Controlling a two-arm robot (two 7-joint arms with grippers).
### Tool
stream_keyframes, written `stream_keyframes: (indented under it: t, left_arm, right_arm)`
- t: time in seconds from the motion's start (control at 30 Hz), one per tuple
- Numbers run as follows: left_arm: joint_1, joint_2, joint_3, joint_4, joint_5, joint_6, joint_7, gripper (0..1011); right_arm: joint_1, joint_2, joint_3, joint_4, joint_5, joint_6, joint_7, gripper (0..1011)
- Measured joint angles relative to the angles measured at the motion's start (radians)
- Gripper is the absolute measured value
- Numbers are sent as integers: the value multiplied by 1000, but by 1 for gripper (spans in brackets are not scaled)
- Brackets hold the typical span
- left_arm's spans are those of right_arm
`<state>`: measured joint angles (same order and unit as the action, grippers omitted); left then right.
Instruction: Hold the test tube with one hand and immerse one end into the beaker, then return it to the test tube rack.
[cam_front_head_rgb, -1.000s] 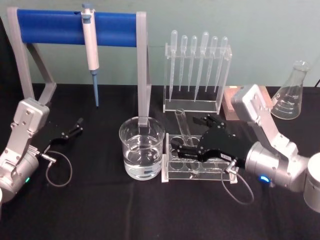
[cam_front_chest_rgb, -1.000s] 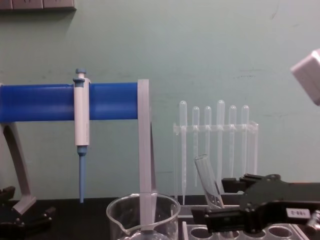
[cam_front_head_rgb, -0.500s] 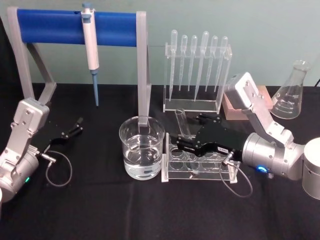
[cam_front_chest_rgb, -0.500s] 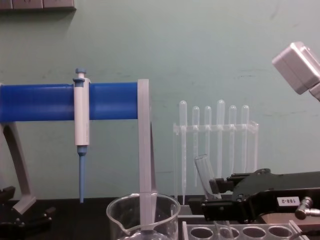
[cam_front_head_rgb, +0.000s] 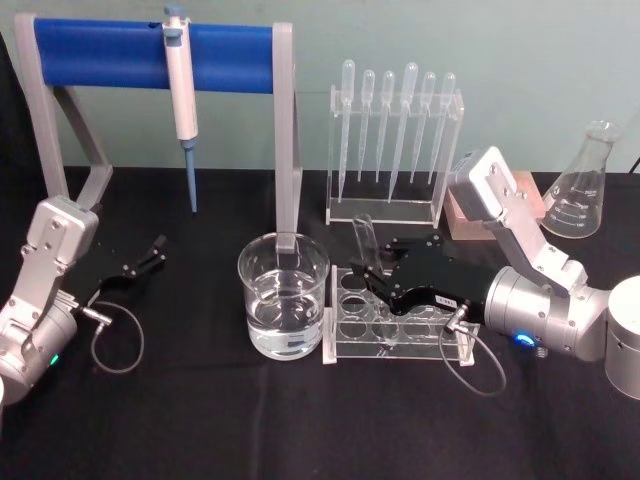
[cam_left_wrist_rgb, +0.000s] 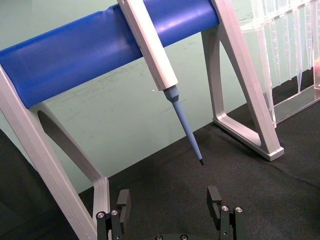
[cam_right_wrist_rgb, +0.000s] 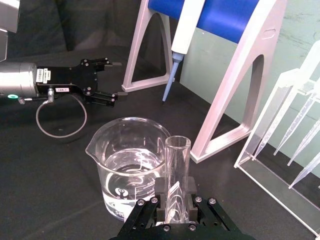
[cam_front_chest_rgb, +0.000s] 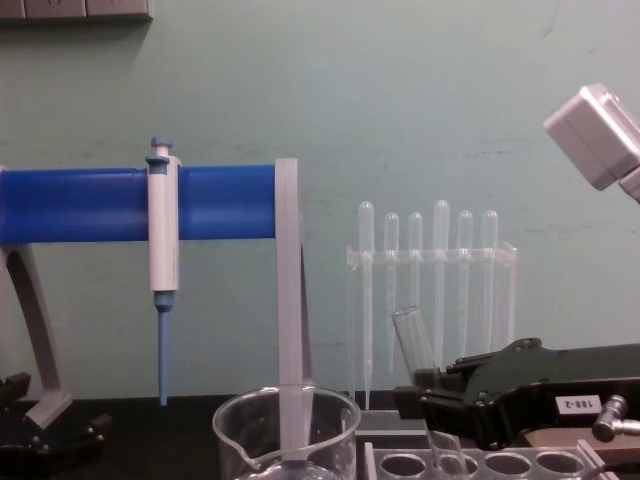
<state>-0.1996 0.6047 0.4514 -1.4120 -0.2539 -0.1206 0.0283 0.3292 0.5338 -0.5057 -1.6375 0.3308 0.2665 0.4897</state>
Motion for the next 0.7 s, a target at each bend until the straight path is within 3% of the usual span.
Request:
stream_keyframes:
  t: [0.23,0.7]
  left_arm:
    - [0,0,0,0,0,0,0,1000]
    - [0,0,0,0,0,0,0,1000]
  right_arm:
    - [-18,-1,25,-21,20,-13,-2,227]
    - [-119,-3,153,-152,155,-123,-55,227]
